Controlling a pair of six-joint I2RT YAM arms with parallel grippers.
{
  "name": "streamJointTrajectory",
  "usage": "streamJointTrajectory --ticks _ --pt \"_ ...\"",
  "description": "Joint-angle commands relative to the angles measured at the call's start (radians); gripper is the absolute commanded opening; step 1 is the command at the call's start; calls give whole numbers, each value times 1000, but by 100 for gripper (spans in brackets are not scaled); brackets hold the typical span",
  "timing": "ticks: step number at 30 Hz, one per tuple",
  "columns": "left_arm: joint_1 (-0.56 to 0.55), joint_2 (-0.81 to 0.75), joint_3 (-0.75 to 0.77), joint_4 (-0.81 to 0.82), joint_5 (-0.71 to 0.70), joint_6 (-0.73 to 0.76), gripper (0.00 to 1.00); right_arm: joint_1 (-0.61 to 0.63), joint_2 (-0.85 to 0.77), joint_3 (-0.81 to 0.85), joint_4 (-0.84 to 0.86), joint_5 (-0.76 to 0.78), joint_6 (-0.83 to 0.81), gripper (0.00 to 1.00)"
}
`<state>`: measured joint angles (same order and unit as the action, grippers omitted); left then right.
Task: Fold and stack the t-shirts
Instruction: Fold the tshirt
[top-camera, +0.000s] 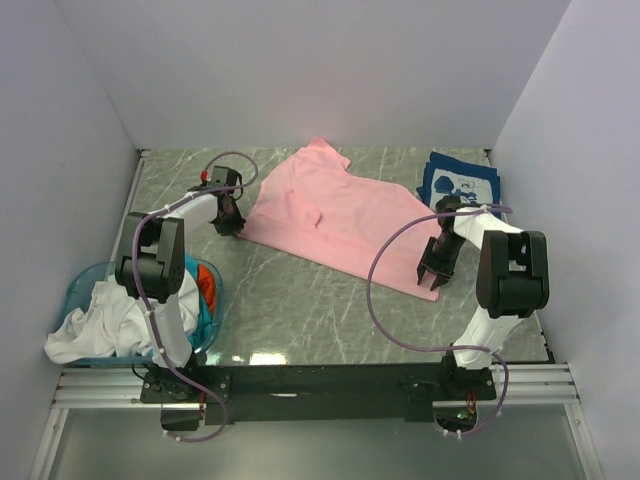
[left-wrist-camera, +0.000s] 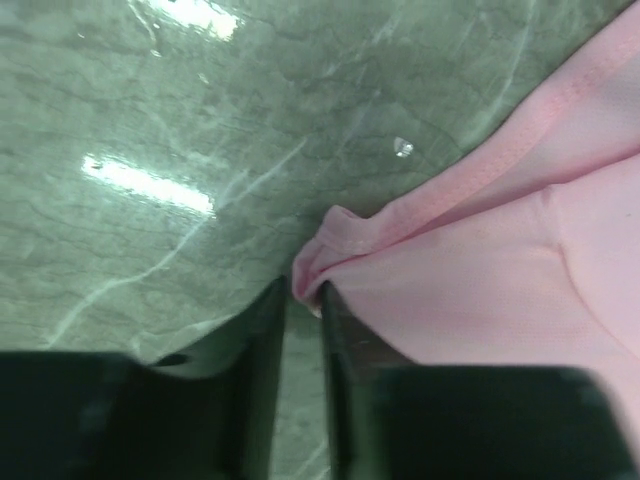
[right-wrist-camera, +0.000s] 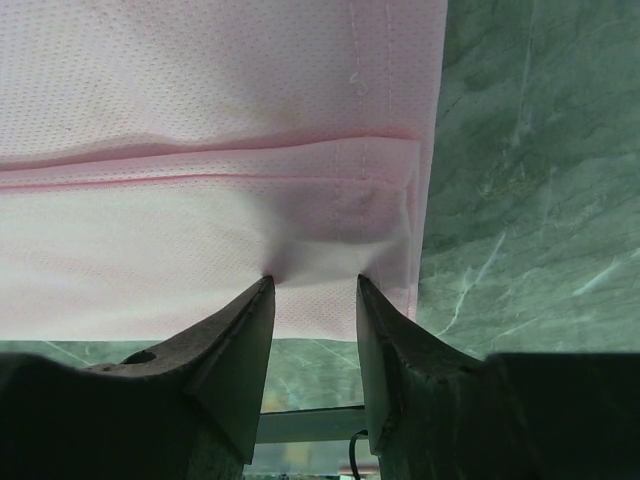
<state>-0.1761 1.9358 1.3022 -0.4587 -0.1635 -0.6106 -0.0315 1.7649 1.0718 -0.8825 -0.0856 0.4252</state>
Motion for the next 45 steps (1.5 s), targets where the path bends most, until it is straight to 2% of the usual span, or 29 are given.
streamJointTrajectory --ticks 1,2,5,10,13,15,16,20,24,30,37,45 --pt "4 -38 45 -24 -54 34 29 -4 -4 22 -18 35 -11 46" --pt "4 -46 51 -26 -53 37 36 -4 -5 37 -24 38 -16 46" --pt "3 -81 80 -38 -42 46 46 -4 -15 72 -53 38 -31 46" --pt "-25 -152 126 -32 -22 77 55 -2 -56 128 -95 23 -57 46" --pt "-57 -202 117 37 10 84 60 4 -90 158 -85 -15 -69 46" --pt "-80 -227 91 124 71 83 67 15 -110 166 -58 -49 -77 46" --pt "-103 -231 82 155 94 81 73 19 -113 166 -47 -61 -78 47" --pt "-158 -209 48 293 211 75 80 56 -85 162 0 -115 -83 47" --pt "-186 -132 23 394 336 39 80 82 -47 137 63 -157 -74 47" --pt "-204 -31 6 446 387 15 85 131 13 94 105 -151 -60 46" --pt "-207 -1 -55 411 340 18 85 154 44 30 108 -151 -51 45" --pt "-207 -69 -141 295 234 3 84 171 -1 -75 76 -129 -32 44"
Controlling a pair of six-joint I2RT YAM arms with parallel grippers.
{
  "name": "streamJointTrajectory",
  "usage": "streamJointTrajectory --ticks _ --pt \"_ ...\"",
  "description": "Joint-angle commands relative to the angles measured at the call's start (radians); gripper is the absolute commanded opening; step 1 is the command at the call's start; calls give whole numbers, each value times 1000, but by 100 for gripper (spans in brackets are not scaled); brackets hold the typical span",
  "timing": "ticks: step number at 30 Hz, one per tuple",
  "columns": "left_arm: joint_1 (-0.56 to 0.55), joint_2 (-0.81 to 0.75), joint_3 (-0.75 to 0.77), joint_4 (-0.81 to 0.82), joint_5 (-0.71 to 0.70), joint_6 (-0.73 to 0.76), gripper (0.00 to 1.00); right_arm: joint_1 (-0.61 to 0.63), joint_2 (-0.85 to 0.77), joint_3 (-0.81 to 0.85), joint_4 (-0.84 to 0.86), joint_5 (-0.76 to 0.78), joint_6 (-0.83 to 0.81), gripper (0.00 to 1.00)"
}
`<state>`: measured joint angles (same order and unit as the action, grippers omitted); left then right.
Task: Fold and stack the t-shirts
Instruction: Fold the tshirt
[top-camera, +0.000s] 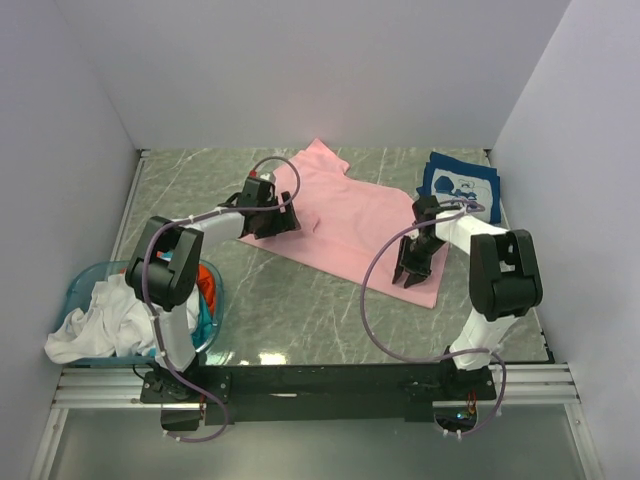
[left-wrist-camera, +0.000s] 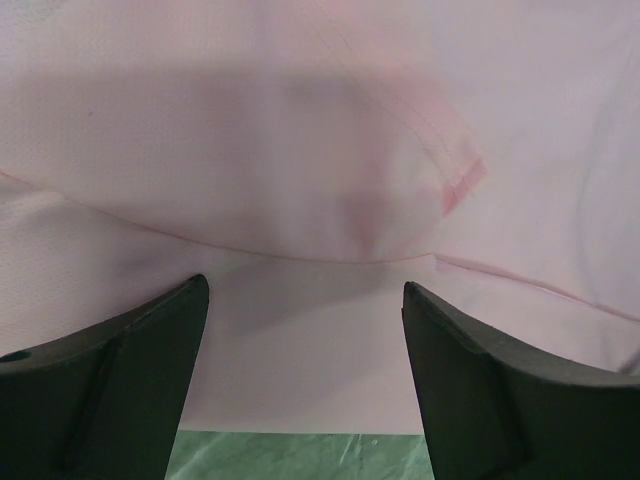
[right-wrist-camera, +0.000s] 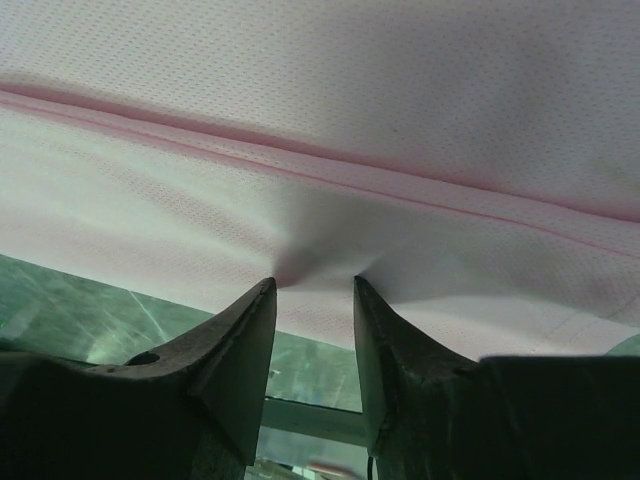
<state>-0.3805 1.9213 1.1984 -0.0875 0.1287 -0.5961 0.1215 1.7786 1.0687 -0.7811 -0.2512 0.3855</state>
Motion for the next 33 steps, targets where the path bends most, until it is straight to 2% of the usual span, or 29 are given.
streamJointTrajectory --ticks 1,16,23,33 --pt "-3 -62 -48 -89 -58 -14 84 20 -24 -99 -29 44 12 44" --pt "-73 -248 -230 -239 -164 -106 84 26 -234 -315 -52 12 88 44" --pt "-97 -329 -298 -282 -208 -128 84 35 -303 -337 -70 -10 128 45" --pt "-113 -410 -303 -284 -235 -130 84 37 -301 -296 -112 7 127 45"
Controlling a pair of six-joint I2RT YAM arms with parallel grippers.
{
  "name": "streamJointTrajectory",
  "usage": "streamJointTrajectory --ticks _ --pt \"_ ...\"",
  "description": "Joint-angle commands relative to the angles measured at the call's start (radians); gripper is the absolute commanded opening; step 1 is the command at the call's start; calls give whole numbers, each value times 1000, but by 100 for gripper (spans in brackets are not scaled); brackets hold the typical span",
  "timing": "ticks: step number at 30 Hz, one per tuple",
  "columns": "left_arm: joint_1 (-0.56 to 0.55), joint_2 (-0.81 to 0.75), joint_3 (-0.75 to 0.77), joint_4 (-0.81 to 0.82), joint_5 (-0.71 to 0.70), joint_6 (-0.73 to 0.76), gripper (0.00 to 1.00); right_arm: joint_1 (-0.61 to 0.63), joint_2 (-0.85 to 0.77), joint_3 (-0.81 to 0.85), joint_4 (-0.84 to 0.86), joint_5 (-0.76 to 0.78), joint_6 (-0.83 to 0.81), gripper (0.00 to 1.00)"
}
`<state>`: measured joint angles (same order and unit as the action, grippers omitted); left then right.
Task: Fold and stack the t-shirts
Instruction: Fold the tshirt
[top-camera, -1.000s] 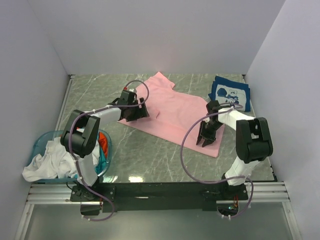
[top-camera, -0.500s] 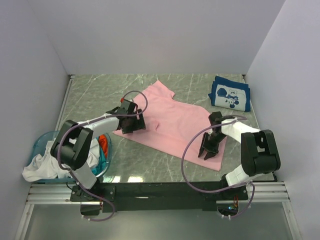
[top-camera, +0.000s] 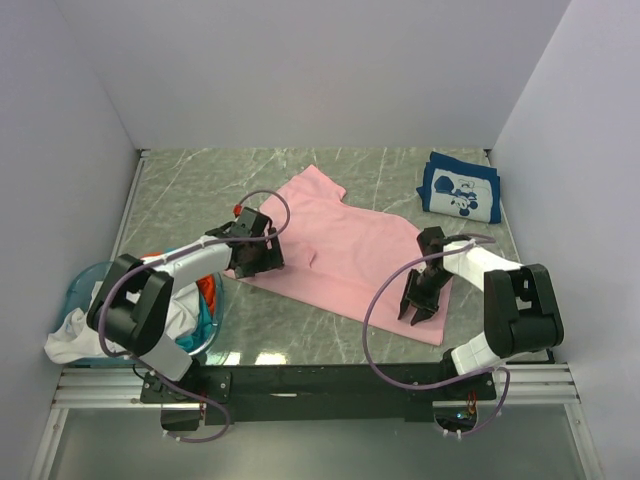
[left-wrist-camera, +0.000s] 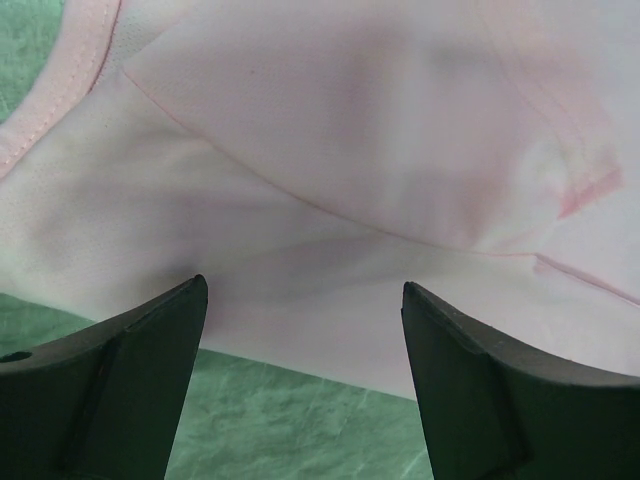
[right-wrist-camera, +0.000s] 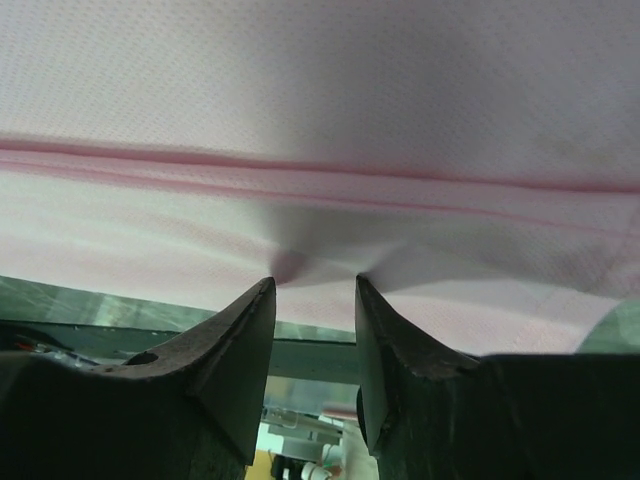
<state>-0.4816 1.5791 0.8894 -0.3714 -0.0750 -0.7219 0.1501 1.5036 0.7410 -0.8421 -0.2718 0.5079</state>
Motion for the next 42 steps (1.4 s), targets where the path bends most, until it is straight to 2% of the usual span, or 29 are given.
streamJointTrajectory --ticks 1,7,14,17,26,30,42 --pt "-12 -74 32 2 -23 -2 84 8 -29 52 -58 28 1 45" --pt "-12 -7 170 0 47 32 84 9 -16 130 -97 52 -19 45" --pt "-12 133 168 106 138 16 84 8 53 127 -58 71 -28 45" --pt "-12 147 142 120 149 13 84 8 63 101 -43 71 -28 45" --pt "-12 52 -1 91 119 -25 84 8 43 6 -34 75 -5 45" --pt "-14 22 -10 36 84 -22 84 8 29 -20 -38 79 6 45" --pt "-28 -53 -79 -38 119 -24 84 9 -32 -68 -48 69 34 45"
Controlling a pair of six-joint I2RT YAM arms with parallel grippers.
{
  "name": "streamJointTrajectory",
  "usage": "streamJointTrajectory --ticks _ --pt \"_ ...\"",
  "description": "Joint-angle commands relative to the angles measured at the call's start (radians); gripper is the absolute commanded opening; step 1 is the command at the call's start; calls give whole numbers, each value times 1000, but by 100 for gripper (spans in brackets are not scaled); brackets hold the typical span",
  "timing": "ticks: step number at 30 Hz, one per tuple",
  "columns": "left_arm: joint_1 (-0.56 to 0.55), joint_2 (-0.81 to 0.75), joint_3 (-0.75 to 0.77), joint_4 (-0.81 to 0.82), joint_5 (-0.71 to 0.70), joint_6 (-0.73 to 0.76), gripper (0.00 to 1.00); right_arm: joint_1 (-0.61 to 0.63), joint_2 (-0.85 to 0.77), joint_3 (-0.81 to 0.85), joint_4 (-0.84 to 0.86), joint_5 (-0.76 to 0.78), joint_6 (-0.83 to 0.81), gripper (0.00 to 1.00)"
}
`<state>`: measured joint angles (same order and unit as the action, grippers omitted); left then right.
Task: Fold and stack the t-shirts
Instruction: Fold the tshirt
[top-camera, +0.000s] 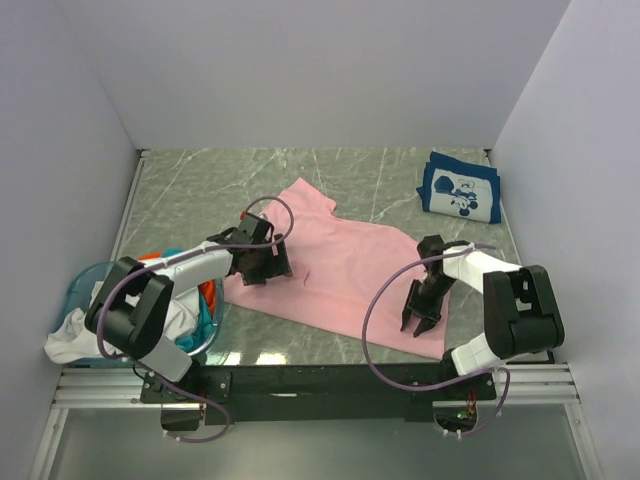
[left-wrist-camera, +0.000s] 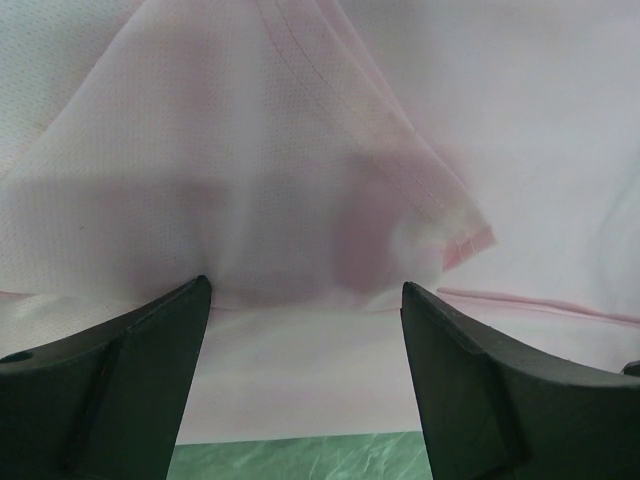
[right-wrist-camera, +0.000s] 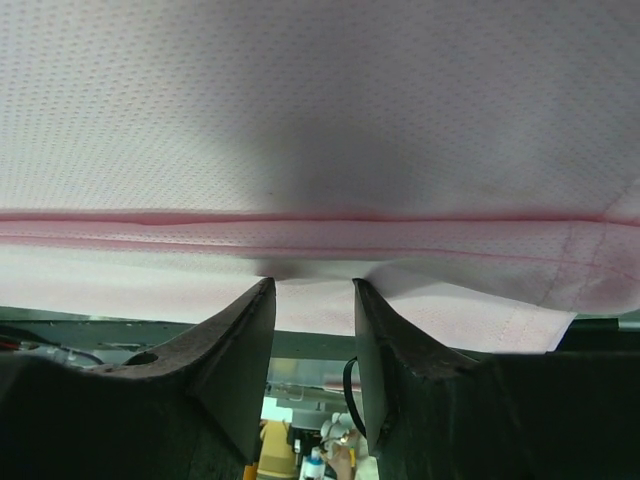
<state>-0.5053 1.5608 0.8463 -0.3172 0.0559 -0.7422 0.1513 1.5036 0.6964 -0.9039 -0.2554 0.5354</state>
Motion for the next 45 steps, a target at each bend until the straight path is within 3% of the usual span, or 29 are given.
streamJointTrajectory --ticks 1,9,16,22,31,45 --pt "-4 -53 -39 -100 -13 -3 84 7 -40 -20 8 56 9 45" --pt "-6 -120 60 -131 -36 21 84 -24 -239 227 -84 249 77 46" --pt "-6 -151 184 -74 -123 26 84 -179 -215 334 -12 369 9 48" --pt "-6 -65 309 -79 -142 61 84 -323 -108 322 137 298 -41 46" --pt "-6 40 359 -25 -96 35 84 -357 47 322 266 265 -68 37" --pt "-6 156 378 1 -39 7 84 -361 156 295 384 177 -69 35"
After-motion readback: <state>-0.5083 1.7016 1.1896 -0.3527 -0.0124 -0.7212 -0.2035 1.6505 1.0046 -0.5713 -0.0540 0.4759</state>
